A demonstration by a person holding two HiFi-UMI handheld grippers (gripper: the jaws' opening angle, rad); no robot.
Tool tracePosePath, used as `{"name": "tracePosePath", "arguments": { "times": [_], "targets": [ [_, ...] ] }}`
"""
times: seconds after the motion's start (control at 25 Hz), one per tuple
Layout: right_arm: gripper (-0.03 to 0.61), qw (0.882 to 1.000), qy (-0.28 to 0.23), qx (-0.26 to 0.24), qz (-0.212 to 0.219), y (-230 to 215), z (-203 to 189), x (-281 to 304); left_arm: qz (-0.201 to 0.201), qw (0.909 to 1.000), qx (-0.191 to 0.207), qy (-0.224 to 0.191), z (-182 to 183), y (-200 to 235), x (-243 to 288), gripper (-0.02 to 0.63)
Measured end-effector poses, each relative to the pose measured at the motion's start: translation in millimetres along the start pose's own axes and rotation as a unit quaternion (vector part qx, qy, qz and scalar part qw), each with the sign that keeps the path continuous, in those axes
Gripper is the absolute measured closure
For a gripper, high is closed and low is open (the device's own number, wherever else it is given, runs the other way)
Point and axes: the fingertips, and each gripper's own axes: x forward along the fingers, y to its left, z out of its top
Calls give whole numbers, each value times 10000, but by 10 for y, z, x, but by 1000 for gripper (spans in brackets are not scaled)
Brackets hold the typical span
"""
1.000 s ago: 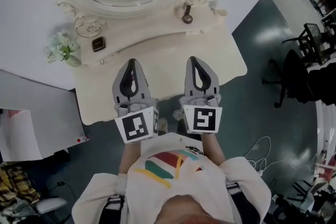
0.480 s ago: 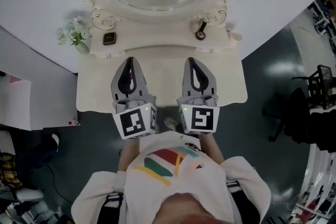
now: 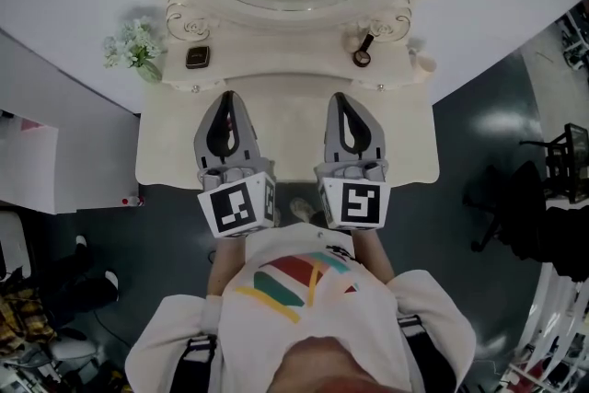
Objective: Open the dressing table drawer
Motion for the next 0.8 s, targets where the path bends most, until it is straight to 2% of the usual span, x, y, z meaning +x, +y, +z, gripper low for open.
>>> {"name": "tracePosePath", "arguments": {
  "times": [0.24,0.48,0.56,0.8],
  "targets": [
    [578,9998,122,24,126,118,-95,113,24,9994,240,248,-113,172,125,601],
    [578,9992,259,1,288,273,-212,254,98,9987,255,435,-380,603,411,595],
    [578,9988,321,3,363,338,-270,301,60,9975,237,660,-557,747,482,501],
    [578,9970,437,-170,617,521,-476,458,330,9908,234,1289,-1206,1220,620,472]
  ]
}}
